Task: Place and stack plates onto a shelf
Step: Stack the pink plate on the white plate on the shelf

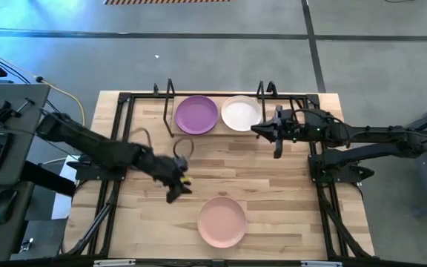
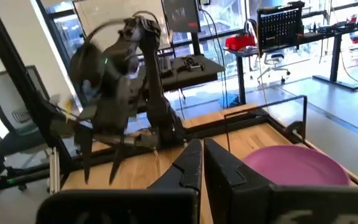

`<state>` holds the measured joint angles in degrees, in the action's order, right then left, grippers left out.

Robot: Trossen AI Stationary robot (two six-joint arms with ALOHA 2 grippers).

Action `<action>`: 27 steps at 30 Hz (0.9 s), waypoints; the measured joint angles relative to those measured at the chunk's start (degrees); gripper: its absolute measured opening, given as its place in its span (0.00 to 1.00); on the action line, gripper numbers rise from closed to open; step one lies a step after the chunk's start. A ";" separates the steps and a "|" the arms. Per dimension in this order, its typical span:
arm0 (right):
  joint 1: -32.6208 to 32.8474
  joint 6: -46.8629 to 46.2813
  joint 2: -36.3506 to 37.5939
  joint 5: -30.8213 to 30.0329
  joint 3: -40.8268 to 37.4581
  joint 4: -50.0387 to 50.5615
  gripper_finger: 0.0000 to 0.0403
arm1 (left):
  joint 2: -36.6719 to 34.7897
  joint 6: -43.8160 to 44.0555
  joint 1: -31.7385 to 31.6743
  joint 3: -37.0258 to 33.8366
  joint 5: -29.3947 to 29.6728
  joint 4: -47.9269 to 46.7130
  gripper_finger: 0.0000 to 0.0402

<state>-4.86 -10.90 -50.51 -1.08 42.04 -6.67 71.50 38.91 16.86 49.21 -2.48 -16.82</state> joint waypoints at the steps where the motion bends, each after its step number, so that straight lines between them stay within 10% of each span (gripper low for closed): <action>1: 0.00 0.35 0.91 0.06 0.00 1.83 0.00 | 1.99 2.65 1.30 -0.15 1.86 -0.26 0.44; 10: 0.00 1.95 4.46 0.04 -0.04 11.56 0.00 | 18.58 23.46 6.27 -0.07 7.96 16.54 0.46; 27: 0.00 1.87 4.32 0.02 -0.09 12.91 0.00 | 33.28 24.02 6.86 7.44 7.33 11.12 0.46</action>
<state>-4.86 -9.04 -46.18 -1.06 41.95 6.24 104.78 62.94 23.73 56.65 4.84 -5.70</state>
